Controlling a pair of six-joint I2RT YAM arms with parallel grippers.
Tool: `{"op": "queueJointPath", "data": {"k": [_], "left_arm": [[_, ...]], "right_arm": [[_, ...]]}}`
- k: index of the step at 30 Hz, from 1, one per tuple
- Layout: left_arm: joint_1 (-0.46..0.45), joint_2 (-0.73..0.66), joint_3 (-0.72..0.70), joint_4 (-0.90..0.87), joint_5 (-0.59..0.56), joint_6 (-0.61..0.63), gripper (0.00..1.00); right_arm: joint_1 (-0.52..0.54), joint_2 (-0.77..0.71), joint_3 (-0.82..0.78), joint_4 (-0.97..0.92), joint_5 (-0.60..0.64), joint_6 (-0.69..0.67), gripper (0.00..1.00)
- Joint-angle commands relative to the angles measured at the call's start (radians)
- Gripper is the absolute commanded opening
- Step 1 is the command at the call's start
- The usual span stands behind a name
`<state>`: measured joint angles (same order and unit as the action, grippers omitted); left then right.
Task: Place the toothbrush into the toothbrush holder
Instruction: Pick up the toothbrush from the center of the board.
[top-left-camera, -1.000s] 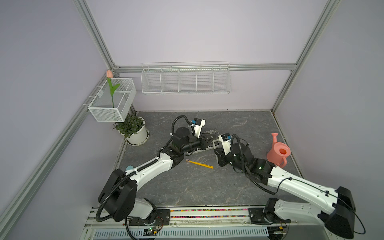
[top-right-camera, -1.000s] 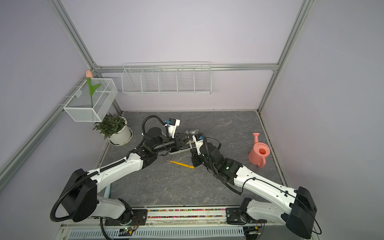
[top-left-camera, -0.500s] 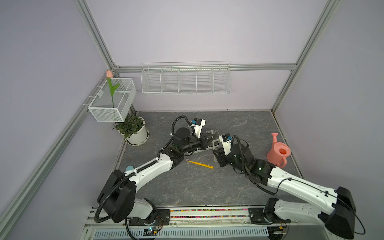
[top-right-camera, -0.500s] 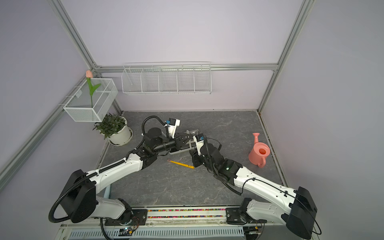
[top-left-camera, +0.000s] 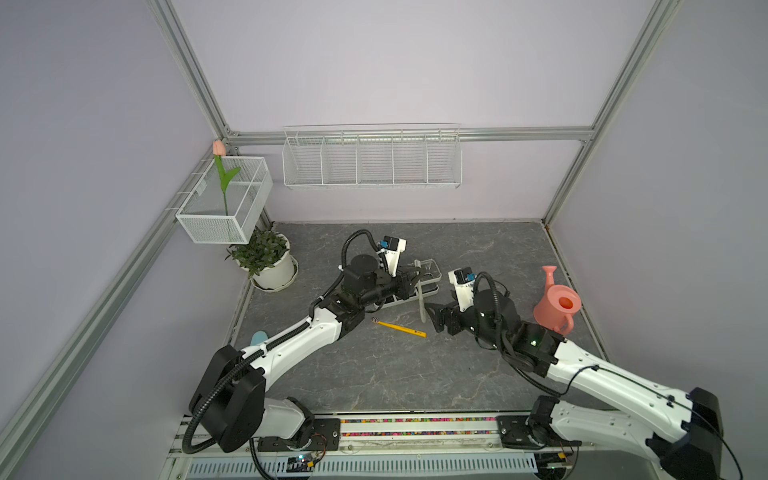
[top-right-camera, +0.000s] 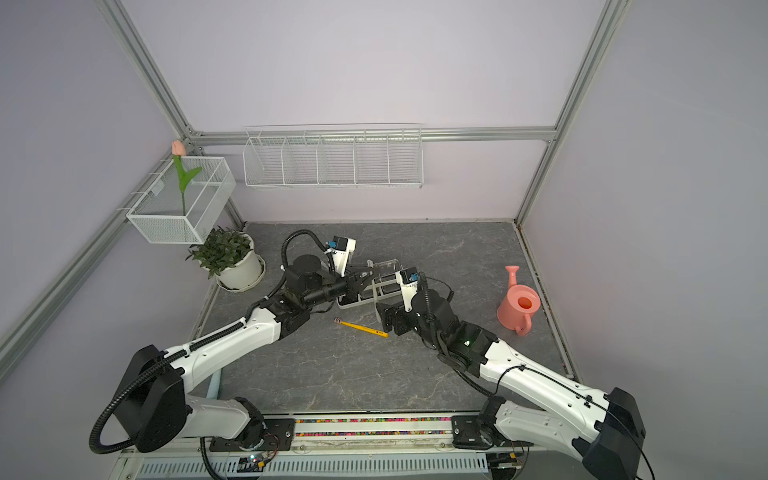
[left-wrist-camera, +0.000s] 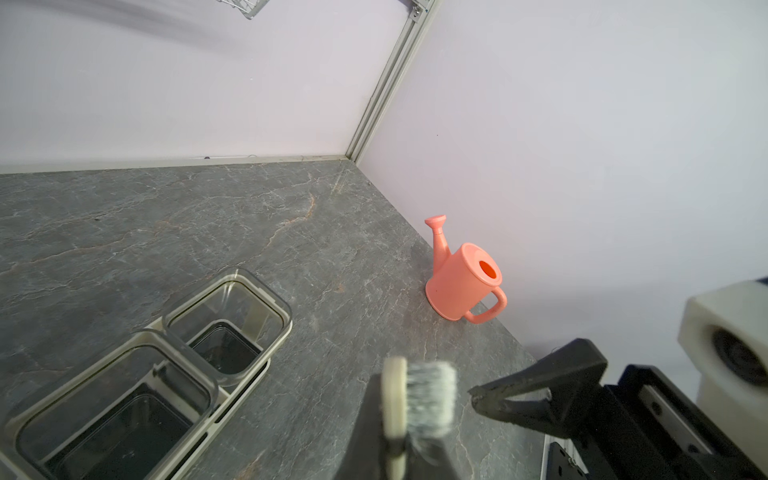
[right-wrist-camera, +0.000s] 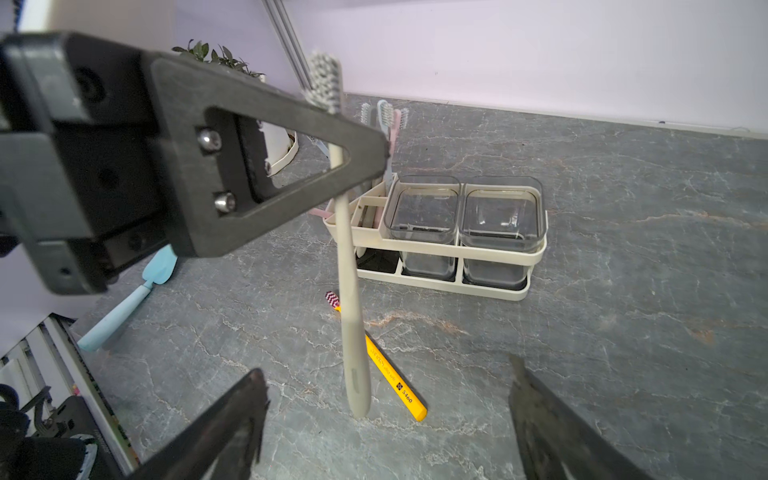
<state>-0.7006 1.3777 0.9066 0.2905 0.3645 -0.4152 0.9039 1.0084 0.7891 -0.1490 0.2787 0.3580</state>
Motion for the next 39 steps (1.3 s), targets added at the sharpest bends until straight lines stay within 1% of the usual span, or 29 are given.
{"op": "queueJointPath", "data": {"k": [1, 2, 4, 6, 9, 12, 15, 19, 25, 30, 39], "left_arm": [[0.002, -0.038, 0.032, -0.017, -0.041, 0.017, 0.00], [0.001, -0.043, 0.034, -0.019, -0.047, 0.019, 0.00], [0.001, -0.055, 0.032, -0.024, -0.059, 0.019, 0.00], [0.001, -0.069, 0.030, -0.033, -0.073, 0.020, 0.00], [0.001, -0.093, 0.029, -0.047, -0.097, 0.019, 0.00], [0.001, -0.112, 0.039, -0.069, -0.119, 0.028, 0.00], [0.001, -0.129, 0.060, -0.104, -0.137, 0.044, 0.00], [0.000, -0.163, 0.071, -0.145, -0.175, 0.070, 0.00], [0.001, -0.218, 0.066, -0.207, -0.278, 0.135, 0.00], [0.001, -0.251, 0.042, -0.185, -0.330, 0.179, 0.00], [0.001, -0.209, 0.069, -0.177, -0.362, 0.278, 0.00]], "right_arm": [[-0.018, -0.050, -0.031, -0.048, 0.037, -0.012, 0.99], [-0.023, -0.063, -0.040, -0.055, 0.042, -0.009, 0.99], [-0.039, -0.085, -0.059, -0.066, 0.043, -0.001, 0.94], [-0.055, -0.102, -0.079, -0.075, 0.034, 0.004, 0.92], [-0.079, -0.110, -0.100, -0.066, -0.020, -0.003, 0.89], [-0.102, -0.097, -0.121, -0.057, -0.050, 0.002, 0.89], [-0.132, -0.075, -0.142, -0.062, -0.041, 0.038, 0.89], [-0.201, -0.054, -0.171, -0.082, -0.053, 0.070, 0.89], [-0.290, -0.052, -0.221, -0.097, -0.060, 0.087, 0.89], [-0.343, -0.040, -0.249, -0.077, -0.096, 0.067, 0.89], [-0.395, 0.049, -0.246, -0.064, -0.194, 0.052, 0.89]]}}
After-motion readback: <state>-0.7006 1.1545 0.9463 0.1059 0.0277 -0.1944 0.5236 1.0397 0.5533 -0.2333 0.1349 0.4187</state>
